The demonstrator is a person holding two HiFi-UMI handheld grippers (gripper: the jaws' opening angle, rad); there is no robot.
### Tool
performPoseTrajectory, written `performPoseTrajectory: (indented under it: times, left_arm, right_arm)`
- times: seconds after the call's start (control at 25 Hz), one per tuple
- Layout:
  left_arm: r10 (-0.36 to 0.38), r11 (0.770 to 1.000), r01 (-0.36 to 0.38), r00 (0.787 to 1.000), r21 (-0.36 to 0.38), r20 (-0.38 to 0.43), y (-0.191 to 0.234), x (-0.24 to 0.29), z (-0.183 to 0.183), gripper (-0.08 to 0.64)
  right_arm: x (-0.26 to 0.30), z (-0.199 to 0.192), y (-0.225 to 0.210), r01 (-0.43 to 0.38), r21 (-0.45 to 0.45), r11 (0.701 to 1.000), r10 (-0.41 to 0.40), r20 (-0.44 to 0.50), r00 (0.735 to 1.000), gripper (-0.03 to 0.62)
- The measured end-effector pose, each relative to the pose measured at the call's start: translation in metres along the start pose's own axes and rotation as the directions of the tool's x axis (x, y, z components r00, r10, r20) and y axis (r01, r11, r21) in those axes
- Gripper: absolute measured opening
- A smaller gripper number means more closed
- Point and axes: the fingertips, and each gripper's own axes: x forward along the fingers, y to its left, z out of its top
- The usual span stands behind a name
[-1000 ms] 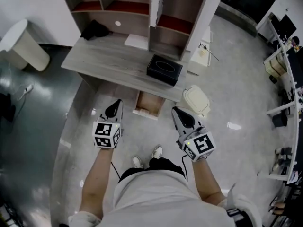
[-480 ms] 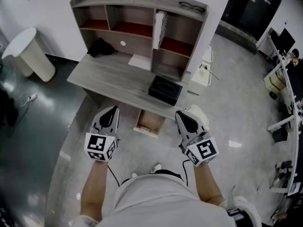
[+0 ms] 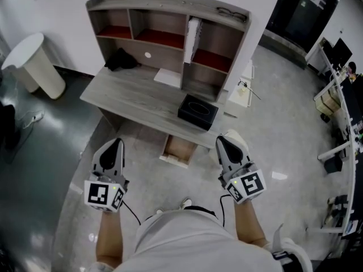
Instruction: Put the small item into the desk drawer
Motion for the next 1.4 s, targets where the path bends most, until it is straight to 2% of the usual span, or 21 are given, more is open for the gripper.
performPoseTrajectory:
  times: [0.36, 0.52, 0.68, 1.08, 1.4]
  left_arm:
    - [0.081, 0.997, -0.081, 0.996, 0.001, 0.033, 0.017, -0.061, 0.007, 0.017]
    - [0.077, 0.997, -0.078, 0.995, 0.002, 0.058, 0.016, -0.075, 0.011, 0.017]
    - [0.059, 0.998, -0.059, 0.996, 0.002, 0.073, 0.014, -0.091, 0.013, 0.017]
    - [0.109, 0.994, -0.107, 0.992, -0.022, 0.069, 0.032, -0.156, -0.001, 0.017]
    - [0.101, 0.995, -0.099, 0.992, -0.031, 0.073, 0.034, -0.192, -0.007, 0.017]
  right_arm:
    - [-0.023, 0.012, 0.005, 0.058, -0.014, 0.998, -0.058, 0.008, 0.998, 0.022]
    - [-0.029, 0.02, 0.017, 0.065, -0.021, 0.998, -0.065, 0.015, 0.998, 0.023]
    - [-0.033, 0.022, 0.039, 0.056, -0.03, 0.998, -0.056, 0.015, 0.998, 0.023]
    - [-0.049, 0.017, 0.104, 0.021, -0.05, 0.998, -0.022, -0.011, 1.0, 0.021]
    - [-0.063, 0.016, 0.143, 0.004, -0.056, 0.998, -0.005, -0.022, 1.0, 0.022]
